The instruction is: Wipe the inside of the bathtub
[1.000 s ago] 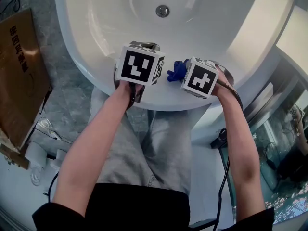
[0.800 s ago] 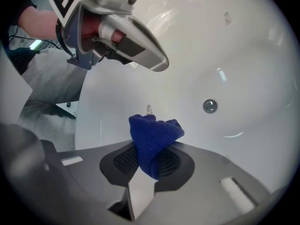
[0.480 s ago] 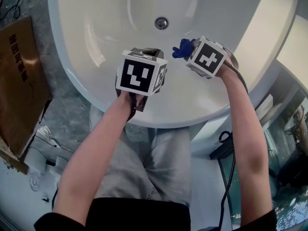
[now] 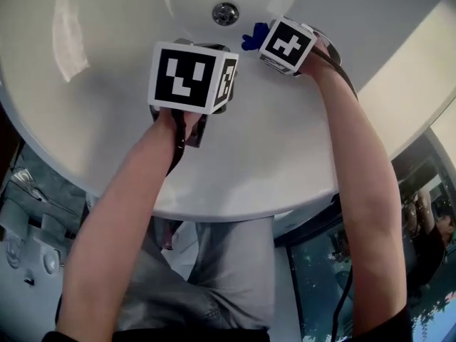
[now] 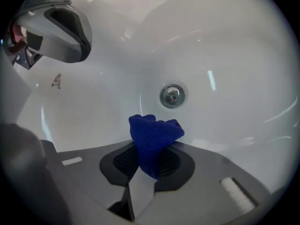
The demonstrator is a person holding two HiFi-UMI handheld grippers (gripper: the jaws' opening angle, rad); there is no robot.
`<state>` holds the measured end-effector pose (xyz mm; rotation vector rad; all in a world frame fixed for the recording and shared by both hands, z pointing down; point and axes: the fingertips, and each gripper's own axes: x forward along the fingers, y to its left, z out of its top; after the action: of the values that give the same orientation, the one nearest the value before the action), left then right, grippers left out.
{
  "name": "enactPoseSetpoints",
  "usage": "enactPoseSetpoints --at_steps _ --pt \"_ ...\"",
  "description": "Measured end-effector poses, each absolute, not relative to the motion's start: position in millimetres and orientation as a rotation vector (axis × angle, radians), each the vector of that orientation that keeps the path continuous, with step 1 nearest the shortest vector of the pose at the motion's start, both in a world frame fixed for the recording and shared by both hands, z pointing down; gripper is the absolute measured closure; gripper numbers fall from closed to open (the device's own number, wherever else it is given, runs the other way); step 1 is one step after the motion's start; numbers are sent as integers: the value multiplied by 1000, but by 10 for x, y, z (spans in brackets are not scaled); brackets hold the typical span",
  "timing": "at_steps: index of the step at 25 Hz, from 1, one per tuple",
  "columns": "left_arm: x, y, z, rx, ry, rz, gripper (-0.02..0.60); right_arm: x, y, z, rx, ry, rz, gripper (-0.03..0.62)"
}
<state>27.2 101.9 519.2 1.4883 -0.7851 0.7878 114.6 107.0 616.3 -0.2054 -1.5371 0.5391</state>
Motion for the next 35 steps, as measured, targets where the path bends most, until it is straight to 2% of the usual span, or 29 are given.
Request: enactPoseSetpoints --at_steps 6,13,19,35 --pt "372 1241 5542 1435 -745 805 578 1216 1104 6498 -310 -1497 393 526" --pt "492 1259 5600 1454 -718 821 578 1480 1084 6561 -293 -1400 421 526" --pt "511 1310 5450 1455 -685 837 578 1668 1254 6320 -348 -1287 447 526" --pt "257 1444 4718 1445 -673 850 578 1492 1787 5394 -485 -1373 501 526"
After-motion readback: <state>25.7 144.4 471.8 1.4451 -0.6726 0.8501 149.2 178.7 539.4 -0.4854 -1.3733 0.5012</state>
